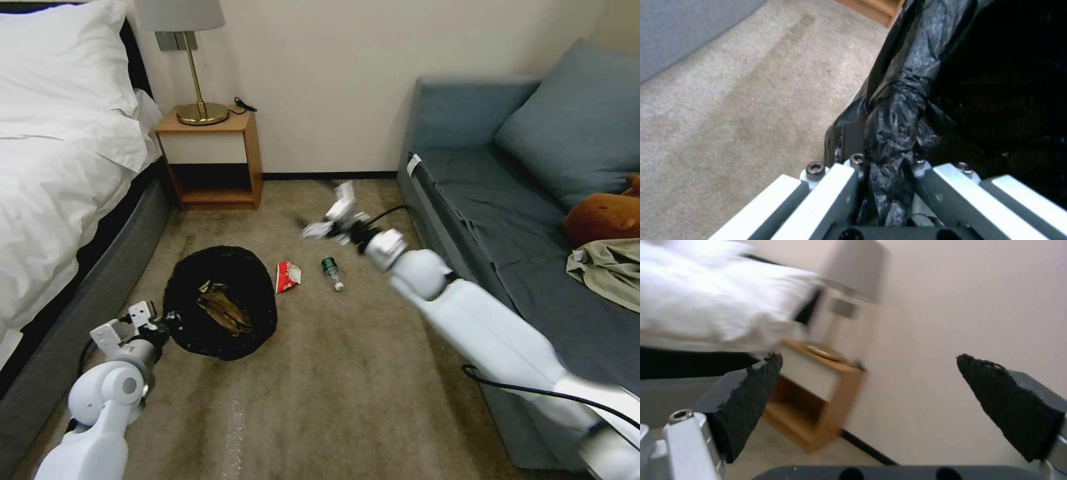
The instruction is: Pick up the trash bin, then pick up the garbage on the floor and place it into the trash bin.
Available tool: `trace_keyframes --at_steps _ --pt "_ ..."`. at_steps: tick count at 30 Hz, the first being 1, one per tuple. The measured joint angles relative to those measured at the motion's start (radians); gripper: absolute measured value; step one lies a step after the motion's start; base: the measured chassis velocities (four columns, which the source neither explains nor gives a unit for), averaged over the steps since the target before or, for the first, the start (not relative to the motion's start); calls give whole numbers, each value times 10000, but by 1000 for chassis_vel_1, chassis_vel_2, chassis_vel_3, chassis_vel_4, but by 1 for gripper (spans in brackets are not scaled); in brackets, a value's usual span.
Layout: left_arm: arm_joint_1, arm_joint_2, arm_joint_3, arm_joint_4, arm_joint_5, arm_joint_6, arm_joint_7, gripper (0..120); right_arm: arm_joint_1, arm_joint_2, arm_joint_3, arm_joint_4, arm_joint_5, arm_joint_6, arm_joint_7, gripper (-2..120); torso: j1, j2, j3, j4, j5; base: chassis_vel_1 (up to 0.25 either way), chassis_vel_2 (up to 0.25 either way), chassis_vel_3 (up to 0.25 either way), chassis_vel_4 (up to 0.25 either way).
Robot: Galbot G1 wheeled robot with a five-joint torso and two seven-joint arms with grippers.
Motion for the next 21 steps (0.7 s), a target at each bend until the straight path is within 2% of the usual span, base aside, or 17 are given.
trace_keyframes --at_steps 3,5,7,8,10,11,13,18,21 --pt "63 -48 -42 -59 54 -6 29 0 -1023 -68 975 709 -74 -505 356 100 0 0 0 -2 1 0 0 0 0" --pt "90 -81 -46 -85 81 -8 48 0 -1433 -53 1272 926 -200 -570 443 100 0 0 0 -2 -2 0 0 0 0" --pt "117 -142 -31 -130 133 -9 87 0 -2784 145 2093 1449 -710 -581 538 100 0 0 0 0 2 0 0 0 0" --pt "117 -142 -31 -130 133 -9 87 0 -2784 145 2093 1449 -710 -581 538 100 0 0 0 0 2 0 0 0 0" --pt "66 -182 41 -154 169 -11 103 0 -4176 567 3066 2055 -1169 -582 556 100 0 0 0 -1 -2 0 0 0 0" --pt "66 -182 41 -154 169 -11 103 0 -4176 567 3066 2055 -1169 -582 556 100 0 0 0 -1 -2 0 0 0 0" --pt "13 -139 109 -166 182 -10 114 0 -5277 975 3891 2580 -1499 -601 514 100 0 0 -1 -2 -1 0 0 0 0" --pt "-4 -51 95 -164 229 -21 175 0 -6522 1309 4599 3186 -1736 -783 426 100 0 0 0 -1 -1 0 0 0 0" --pt "-116 75 156 -109 258 -63 249 0 -7836 1728 5226 3784 -1666 -1072 402 100 -1 0 -1 -4 -2 0 0 0 0"
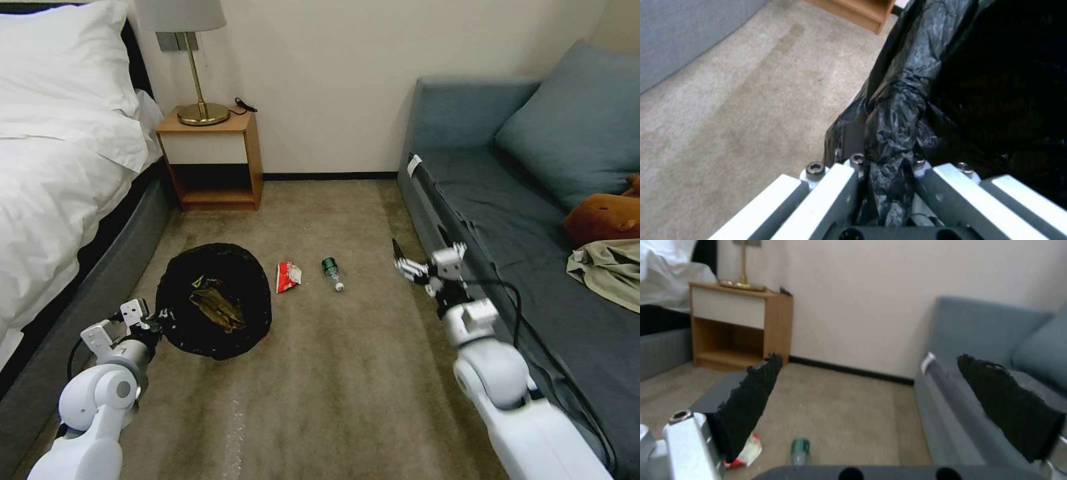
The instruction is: Pick up the trash bin, then pick up the garbage on the floor and place it into the trash bin.
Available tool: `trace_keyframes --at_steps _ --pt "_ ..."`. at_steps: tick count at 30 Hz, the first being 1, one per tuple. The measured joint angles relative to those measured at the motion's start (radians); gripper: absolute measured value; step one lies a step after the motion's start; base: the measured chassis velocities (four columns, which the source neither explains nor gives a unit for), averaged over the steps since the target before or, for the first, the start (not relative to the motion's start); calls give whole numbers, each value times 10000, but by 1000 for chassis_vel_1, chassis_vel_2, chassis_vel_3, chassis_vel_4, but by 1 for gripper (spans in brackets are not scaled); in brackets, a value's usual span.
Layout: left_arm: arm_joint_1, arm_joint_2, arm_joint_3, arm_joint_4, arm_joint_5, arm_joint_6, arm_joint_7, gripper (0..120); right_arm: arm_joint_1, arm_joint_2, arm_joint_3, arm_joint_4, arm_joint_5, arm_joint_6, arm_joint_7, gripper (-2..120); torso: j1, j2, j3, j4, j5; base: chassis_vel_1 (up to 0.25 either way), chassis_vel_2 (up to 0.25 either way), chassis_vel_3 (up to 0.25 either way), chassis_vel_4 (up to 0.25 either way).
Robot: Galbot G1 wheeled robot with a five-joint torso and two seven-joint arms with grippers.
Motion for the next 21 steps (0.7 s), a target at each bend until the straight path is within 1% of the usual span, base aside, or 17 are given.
trace_keyframes --at_steps 3,7,12,21 --pt "-17 31 63 30 22 -16 22 0 -236 78 78 14 -38 114 -117 100 0 0 1 1 -1 0 0 0 0" --pt "-14 23 102 22 50 -38 40 0 -263 55 49 15 -54 221 -252 100 0 0 1 5 -1 0 0 0 0" --pt "-3 4 138 -73 46 -52 66 0 -238 8 29 16 -57 396 -374 100 1 0 1 4 0 0 0 0 0" --pt "25 11 164 -189 0 -91 78 0 -484 169 124 99 -302 288 -532 100 0 0 2 3 0 0 0 0 0"
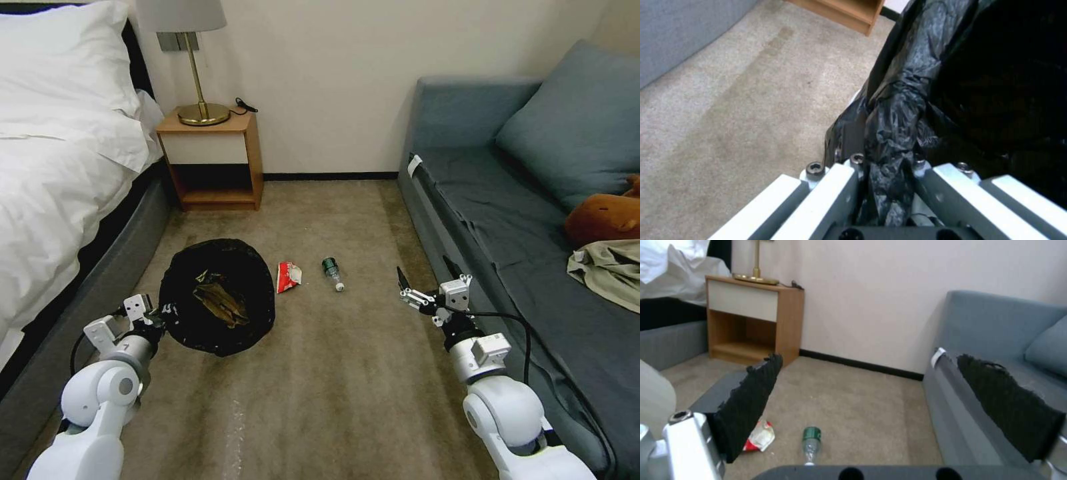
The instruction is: Pick up the trash bin, then pick up the garbage on the floor and place it into the trash bin.
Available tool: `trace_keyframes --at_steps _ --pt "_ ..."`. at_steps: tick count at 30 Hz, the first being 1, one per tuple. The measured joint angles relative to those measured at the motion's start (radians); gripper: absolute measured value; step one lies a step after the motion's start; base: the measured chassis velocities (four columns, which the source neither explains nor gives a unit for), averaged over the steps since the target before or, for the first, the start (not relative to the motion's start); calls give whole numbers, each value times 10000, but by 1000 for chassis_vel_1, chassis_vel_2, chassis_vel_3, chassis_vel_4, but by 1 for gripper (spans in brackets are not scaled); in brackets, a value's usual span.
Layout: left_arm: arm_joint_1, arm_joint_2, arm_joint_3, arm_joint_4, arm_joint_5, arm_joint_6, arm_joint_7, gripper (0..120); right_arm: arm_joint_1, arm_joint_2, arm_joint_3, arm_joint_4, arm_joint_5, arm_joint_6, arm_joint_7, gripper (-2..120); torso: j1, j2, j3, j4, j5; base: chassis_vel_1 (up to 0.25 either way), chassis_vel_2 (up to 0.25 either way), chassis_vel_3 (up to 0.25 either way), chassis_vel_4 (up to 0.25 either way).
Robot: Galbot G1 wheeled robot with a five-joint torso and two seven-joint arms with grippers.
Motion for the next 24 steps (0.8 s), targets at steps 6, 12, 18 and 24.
trace_keyframes --at_steps 6,12,18,24 --pt "37 0 14 -55 -12 -11 0 0 -73 98 22 -26 -149 125 -68 100 0 0 0 1 0 0 0 0 0" --pt "64 -11 30 -76 -24 -22 0 0 -92 184 -26 -53 -264 183 -129 100 -1 0 -1 2 0 -42 41 37 -37" --pt "49 -7 32 -69 -37 -48 7 0 -110 184 -48 -167 -324 317 -168 100 1 0 1 0 0 -156 126 138 -136" --pt "37 -10 41 -32 -40 -56 10 0 -149 183 -49 -272 -378 530 -231 100 1 -1 2 1 -2 -140 165 139 -162"
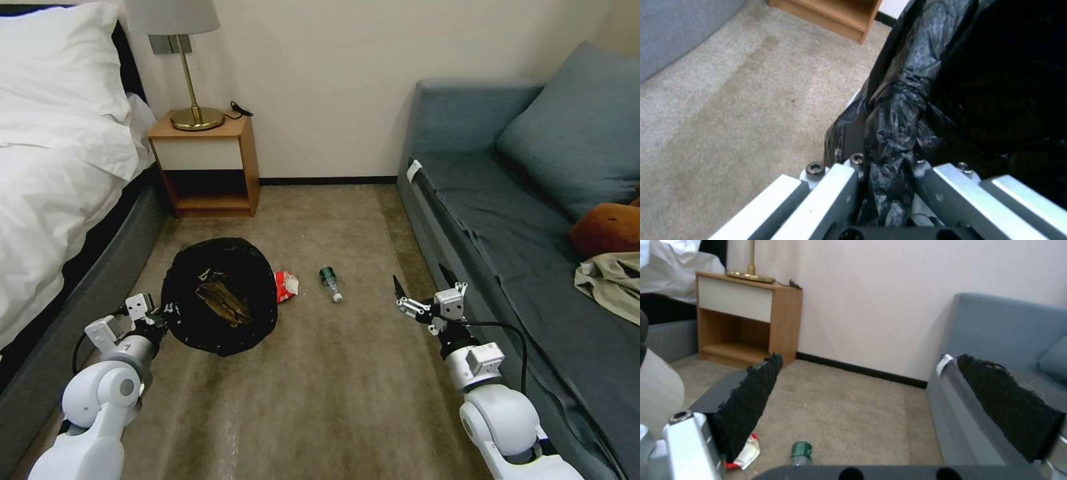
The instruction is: Pick up the trash bin, then pick up the garbage on the floor and place it into the trash bin.
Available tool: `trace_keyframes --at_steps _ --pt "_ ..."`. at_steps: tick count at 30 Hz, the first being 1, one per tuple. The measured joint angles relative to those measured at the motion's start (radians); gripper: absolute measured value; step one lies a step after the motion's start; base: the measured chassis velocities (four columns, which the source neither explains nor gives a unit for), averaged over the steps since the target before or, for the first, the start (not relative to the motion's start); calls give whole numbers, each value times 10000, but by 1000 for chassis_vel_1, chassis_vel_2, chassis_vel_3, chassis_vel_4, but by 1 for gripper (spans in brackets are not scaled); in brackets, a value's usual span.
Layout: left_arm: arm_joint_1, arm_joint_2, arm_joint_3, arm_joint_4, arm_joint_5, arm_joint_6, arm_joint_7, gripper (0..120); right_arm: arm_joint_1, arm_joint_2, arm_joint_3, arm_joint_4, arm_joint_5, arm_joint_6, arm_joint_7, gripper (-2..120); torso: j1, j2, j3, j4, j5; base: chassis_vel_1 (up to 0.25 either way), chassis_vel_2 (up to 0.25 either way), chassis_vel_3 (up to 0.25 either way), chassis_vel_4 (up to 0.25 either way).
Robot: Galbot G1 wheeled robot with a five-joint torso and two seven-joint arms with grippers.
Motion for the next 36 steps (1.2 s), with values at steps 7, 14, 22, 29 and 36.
trace_keyframes --at_steps 7,14,22,29,36 --pt "-29 -36 25 37 0 -3 0 0 -69 -18 -14 -43 -23 35 -64 100 0 0 0 1 1 -62 80 66 -70" --pt "-75 -23 31 94 -9 -3 5 0 -49 -36 -86 -100 -44 -7 -87 100 0 0 -1 0 1 0 0 0 0" --pt "-209 112 -35 200 -153 -3 4 0 67 -80 -257 -290 -71 -44 -98 100 0 0 -1 0 1 -46 71 67 -67" --pt "-296 127 -46 315 -175 -2 0 0 138 -54 -372 -487 -105 -11 -98 100 0 0 -1 0 1 -49 68 52 -67" --pt "-354 134 -46 376 -194 3 -2 0 296 -106 -482 -635 -85 -22 -98 100 0 0 -2 1 1 -52 56 62 -45"
